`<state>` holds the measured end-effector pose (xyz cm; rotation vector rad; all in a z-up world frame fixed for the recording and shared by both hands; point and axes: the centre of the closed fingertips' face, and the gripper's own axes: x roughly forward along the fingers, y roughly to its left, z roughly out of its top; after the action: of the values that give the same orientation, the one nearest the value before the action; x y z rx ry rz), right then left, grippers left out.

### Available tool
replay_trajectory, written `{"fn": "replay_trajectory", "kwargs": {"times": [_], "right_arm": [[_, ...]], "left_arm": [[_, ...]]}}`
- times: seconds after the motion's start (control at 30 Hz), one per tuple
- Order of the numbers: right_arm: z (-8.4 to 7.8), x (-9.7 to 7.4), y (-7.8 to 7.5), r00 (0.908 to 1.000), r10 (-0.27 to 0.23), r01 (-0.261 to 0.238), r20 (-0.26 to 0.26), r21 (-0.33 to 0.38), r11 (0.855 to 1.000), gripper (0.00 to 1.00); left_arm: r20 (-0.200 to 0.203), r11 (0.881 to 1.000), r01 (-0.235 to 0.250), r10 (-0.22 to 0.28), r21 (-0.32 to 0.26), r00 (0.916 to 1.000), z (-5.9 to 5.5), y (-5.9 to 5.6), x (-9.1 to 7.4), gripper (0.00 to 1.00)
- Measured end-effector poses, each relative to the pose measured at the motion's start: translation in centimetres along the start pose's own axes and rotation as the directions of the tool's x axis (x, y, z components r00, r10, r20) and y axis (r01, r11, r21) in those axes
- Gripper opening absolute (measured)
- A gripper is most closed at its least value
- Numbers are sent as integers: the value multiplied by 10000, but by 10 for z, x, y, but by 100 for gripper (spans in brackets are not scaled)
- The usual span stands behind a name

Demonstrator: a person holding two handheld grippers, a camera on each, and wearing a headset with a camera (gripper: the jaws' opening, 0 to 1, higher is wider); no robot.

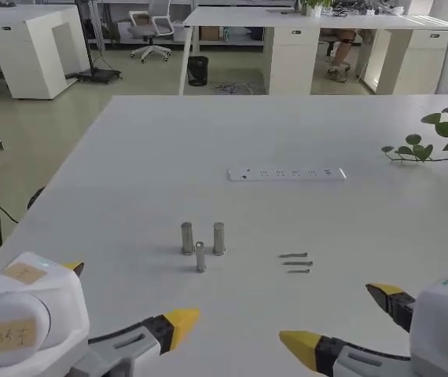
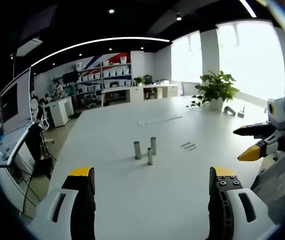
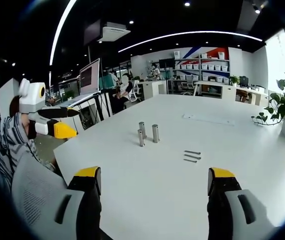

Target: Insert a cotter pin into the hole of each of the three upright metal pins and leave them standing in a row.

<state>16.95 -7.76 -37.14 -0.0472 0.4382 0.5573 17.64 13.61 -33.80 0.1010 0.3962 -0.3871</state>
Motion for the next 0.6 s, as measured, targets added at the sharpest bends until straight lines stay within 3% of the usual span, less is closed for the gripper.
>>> {"fn": "replay_trajectory", "kwargs": {"times": [0.6], "right_arm": [[-4, 1, -4, 9999, -71, 71, -90, 53, 10000, 86]], "left_arm": [[-39, 10000, -4, 4, -60, 10000, -1, 2, 3, 94]]}}
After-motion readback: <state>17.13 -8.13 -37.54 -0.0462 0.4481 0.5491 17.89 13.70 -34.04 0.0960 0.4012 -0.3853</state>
